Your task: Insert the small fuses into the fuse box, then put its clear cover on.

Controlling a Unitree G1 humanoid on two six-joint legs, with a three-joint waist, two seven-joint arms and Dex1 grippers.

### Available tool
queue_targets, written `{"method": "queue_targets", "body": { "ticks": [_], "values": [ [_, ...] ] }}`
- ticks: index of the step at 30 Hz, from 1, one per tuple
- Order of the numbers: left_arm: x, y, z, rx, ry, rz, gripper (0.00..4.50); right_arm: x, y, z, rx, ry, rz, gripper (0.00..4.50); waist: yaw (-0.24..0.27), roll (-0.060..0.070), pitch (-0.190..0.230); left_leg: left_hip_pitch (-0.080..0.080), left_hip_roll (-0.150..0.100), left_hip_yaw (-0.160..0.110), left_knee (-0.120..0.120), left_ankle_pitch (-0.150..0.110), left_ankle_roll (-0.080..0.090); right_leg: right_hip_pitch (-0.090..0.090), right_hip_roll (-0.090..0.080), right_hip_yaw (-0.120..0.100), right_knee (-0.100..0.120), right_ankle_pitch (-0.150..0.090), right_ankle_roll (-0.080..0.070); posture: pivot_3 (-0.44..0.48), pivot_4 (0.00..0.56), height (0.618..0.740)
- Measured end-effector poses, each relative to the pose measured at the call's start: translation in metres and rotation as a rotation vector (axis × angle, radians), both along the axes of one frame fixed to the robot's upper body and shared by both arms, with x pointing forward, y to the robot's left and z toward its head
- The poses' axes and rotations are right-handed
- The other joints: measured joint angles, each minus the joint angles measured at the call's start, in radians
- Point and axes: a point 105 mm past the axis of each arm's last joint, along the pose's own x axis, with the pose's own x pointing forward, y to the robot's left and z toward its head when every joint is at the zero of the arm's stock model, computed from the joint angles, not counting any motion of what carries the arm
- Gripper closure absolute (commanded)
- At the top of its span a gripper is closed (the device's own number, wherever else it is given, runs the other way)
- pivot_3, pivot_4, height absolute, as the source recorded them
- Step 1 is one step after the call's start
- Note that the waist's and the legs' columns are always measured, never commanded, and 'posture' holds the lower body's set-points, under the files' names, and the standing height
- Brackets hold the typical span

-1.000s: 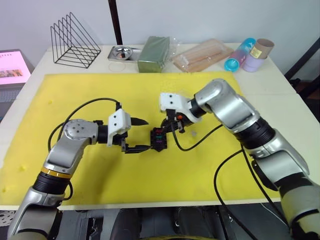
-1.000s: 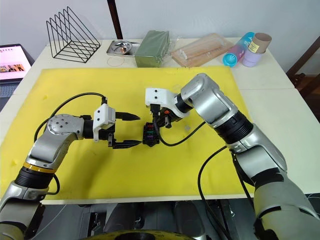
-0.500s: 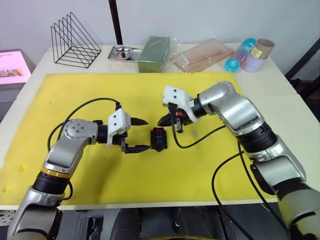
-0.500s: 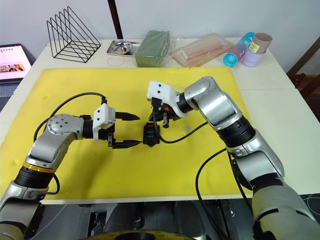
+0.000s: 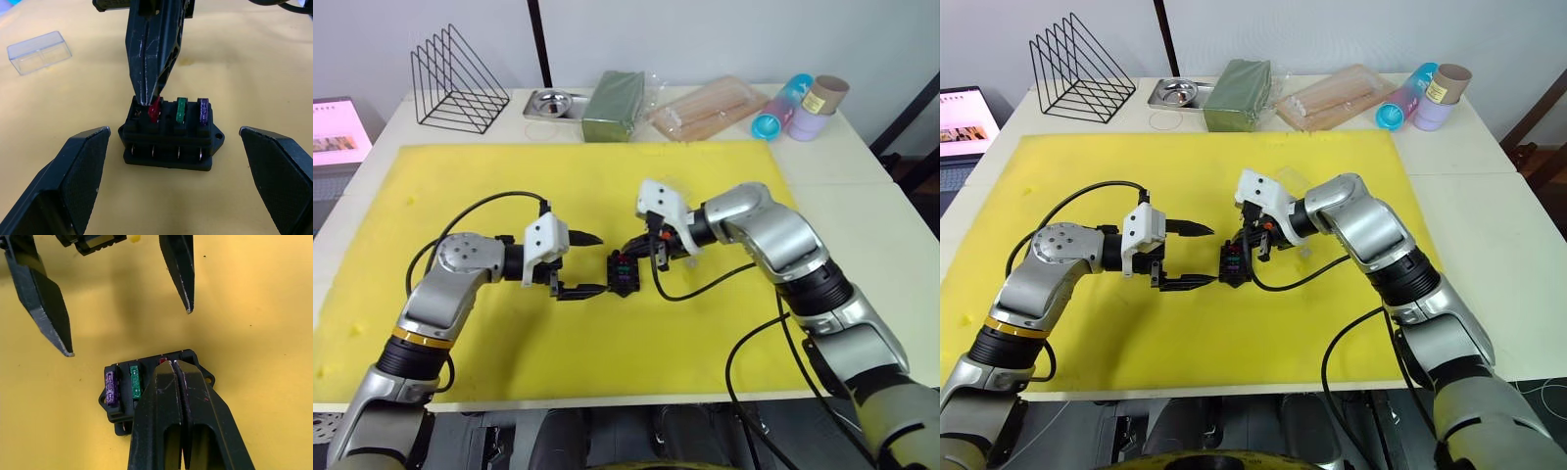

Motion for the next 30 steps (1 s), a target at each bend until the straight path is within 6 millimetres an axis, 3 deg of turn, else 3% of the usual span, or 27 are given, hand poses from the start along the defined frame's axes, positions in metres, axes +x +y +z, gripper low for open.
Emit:
{"method": "queue_targets", "body": {
  "ticks": [30],
  "values": [
    [0.0, 0.0, 0.0, 0.0, -0.001, 0.001, 0.0, 0.006, -0.004, -0.014, -0.038, -0.063, 0.002, 4.48, 0.0, 0.0, 0.0, 0.001, 0.0, 0.0, 0.0, 0.0, 0.0, 0.001, 0.0, 0.0, 0.0, 0.0, 0.0, 0.0, 0.15, 0.74]
  ]
}}
